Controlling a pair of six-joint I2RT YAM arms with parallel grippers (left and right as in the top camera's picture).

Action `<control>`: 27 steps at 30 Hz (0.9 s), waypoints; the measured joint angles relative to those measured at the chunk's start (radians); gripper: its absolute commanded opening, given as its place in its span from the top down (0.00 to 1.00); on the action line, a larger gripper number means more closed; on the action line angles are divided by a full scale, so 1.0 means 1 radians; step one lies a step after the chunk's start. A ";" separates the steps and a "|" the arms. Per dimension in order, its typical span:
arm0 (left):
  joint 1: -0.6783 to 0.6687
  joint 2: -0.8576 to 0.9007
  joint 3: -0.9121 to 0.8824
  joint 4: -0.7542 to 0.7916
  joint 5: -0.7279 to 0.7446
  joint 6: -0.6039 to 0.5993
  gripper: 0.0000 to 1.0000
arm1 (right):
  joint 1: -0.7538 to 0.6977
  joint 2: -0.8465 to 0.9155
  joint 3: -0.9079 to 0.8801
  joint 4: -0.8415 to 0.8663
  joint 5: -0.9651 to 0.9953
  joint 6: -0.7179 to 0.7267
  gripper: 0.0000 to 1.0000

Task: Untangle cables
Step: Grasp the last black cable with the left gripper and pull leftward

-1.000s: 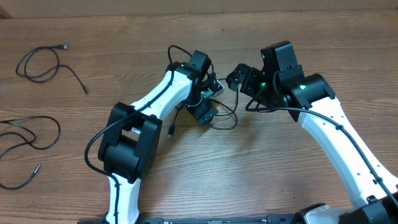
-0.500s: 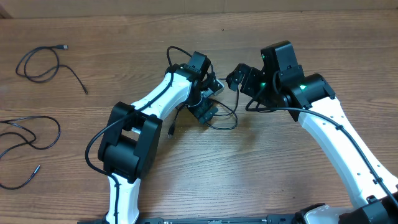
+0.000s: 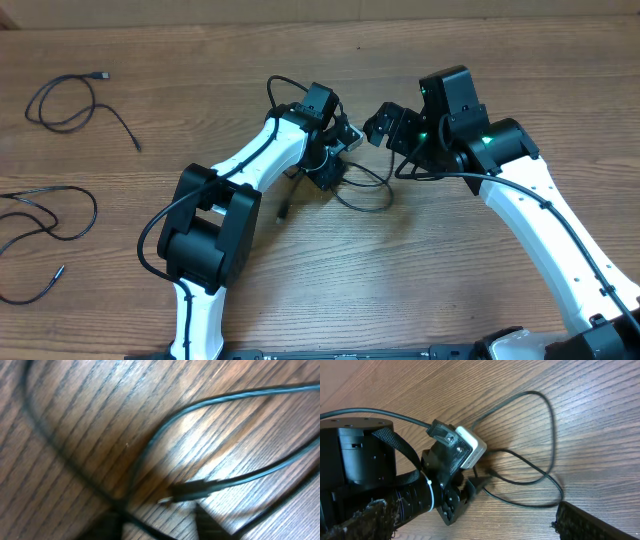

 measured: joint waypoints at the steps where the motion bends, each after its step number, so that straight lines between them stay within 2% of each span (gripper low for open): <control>1: 0.000 0.000 0.000 0.000 0.004 -0.003 0.92 | 0.000 0.000 0.000 0.000 0.000 0.000 0.00; 2: 0.000 0.000 -0.001 0.001 0.007 -0.007 0.95 | 0.000 0.000 0.000 0.000 0.000 0.000 0.00; 9: 0.002 0.000 -0.001 0.002 -0.059 -0.049 0.95 | 0.000 0.000 0.000 0.000 0.000 0.000 0.00; 17: 0.086 0.000 -0.001 0.010 -0.271 -0.318 0.96 | 0.000 0.000 0.000 0.000 0.000 0.000 0.00; 27: 0.327 0.000 0.000 0.040 -0.346 -0.661 0.96 | 0.000 0.000 0.000 0.000 0.000 0.000 0.00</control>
